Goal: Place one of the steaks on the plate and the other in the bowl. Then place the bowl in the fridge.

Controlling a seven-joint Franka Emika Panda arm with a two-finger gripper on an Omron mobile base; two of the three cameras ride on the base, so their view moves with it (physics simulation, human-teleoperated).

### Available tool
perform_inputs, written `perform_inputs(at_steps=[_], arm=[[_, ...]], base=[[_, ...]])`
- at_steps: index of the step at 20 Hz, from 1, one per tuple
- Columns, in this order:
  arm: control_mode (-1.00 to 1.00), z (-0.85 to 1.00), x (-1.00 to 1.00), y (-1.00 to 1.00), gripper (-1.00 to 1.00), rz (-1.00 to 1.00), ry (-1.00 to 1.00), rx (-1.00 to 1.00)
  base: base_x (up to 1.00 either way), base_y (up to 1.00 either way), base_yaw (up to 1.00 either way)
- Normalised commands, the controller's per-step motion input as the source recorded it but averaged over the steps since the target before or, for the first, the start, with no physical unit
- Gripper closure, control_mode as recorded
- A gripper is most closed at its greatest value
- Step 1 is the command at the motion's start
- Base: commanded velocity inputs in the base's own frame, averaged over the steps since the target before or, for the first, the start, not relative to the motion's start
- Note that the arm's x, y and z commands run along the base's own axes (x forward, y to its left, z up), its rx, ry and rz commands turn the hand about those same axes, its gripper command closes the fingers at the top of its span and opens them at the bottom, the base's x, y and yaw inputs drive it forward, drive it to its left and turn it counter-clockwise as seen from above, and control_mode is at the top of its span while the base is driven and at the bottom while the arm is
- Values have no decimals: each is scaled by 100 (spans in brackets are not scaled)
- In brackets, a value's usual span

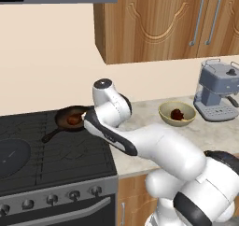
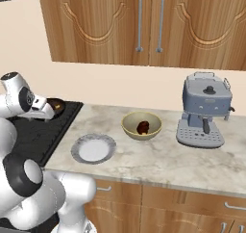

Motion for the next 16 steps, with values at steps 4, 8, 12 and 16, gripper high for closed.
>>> perform_inputs(at_steps=[4,8,12,16], arm=[[-100,16,82,53,-100,-23,-12,0],[-100,19,57,61,-100,-39,-1,5],[-100,40,47,23,-100,-28,6,14],[-100,-4,43,17,-100,-18,2,2]], base=[[0,0,0],[0,0,0],[0,0,0],[0,0,0]])
